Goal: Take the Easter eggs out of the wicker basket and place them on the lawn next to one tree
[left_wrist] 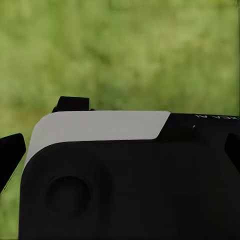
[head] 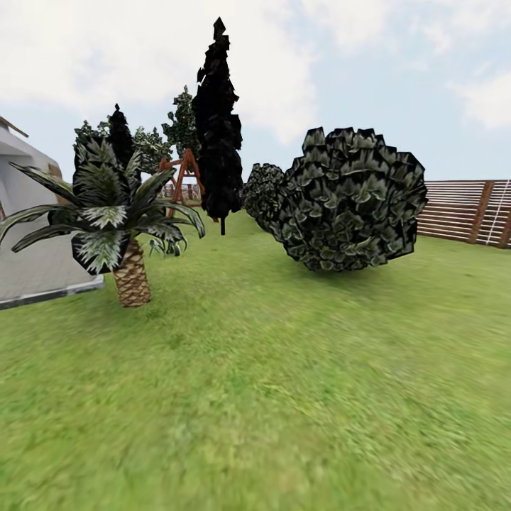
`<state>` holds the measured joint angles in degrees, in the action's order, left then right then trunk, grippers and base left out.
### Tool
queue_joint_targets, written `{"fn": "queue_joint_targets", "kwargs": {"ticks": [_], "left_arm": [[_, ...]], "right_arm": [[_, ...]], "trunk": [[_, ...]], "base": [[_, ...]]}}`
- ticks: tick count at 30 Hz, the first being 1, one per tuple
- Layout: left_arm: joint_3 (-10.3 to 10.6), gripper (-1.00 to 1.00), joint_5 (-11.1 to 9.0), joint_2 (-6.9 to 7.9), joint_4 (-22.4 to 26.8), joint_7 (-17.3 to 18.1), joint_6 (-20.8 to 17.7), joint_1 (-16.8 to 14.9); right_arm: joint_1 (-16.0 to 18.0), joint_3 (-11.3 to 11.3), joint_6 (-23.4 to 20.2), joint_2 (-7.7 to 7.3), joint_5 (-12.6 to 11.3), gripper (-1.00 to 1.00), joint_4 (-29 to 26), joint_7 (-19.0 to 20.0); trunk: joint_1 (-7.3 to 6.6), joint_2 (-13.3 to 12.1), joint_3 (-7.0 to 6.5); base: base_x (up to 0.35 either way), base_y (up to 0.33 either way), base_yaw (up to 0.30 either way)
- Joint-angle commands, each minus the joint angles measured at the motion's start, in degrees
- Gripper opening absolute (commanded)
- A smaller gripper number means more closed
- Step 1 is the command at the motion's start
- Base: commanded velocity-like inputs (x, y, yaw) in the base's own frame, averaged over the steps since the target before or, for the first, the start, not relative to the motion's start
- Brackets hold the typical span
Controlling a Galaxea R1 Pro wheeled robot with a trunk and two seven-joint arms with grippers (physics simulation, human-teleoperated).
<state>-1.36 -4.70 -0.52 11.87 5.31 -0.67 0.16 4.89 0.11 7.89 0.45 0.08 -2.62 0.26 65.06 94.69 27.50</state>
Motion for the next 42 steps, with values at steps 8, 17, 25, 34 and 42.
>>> {"fn": "queue_joint_targets", "kwargs": {"ticks": [8, 17, 25, 34, 42], "left_arm": [[-0.13, 1.0, -0.49, -0.01, 0.08, 0.23, -0.11, 0.02], [-0.13, 1.0, -0.49, -0.01, 0.08, 0.23, -0.12, 0.02], [-0.13, 1.0, -0.49, -0.01, 0.08, 0.21, -0.11, 0.02], [-0.13, 1.0, -0.49, -0.01, 0.08, -0.02, -0.12, 0.02], [-0.13, 1.0, -0.49, -0.01, 0.08, -0.04, -0.12, 0.02]], "right_arm": [[0.03, -0.02, 0.2, -0.01, -0.01, 1.0, 0.02, 0.03], [0.03, -0.04, 0.2, -0.01, -0.08, 1.0, -0.01, 0.01], [0.03, -0.06, 0.2, -0.01, -0.08, 1.0, -0.01, 0.01], [0.04, -0.03, 0.2, -0.01, -0.08, 1.0, -0.02, 0.01], [0.03, -0.03, 0.2, -0.01, -0.08, 1.0, -0.02, 0.01]], "trunk": [[0.03, 0.02, 0.05], [0.03, 0.02, 0.05], [0.03, 0.02, 0.05], [0.03, 0.02, 0.05], [0.03, 0.02, 0.05]], "base": [[0.33, 0.0, 0.0], [0.33, 0.0, 0.078], [0.329, 0.0, 0.18], [0.33, 0.0, 0.017], [0.329, -0.05, 0.001]]}}
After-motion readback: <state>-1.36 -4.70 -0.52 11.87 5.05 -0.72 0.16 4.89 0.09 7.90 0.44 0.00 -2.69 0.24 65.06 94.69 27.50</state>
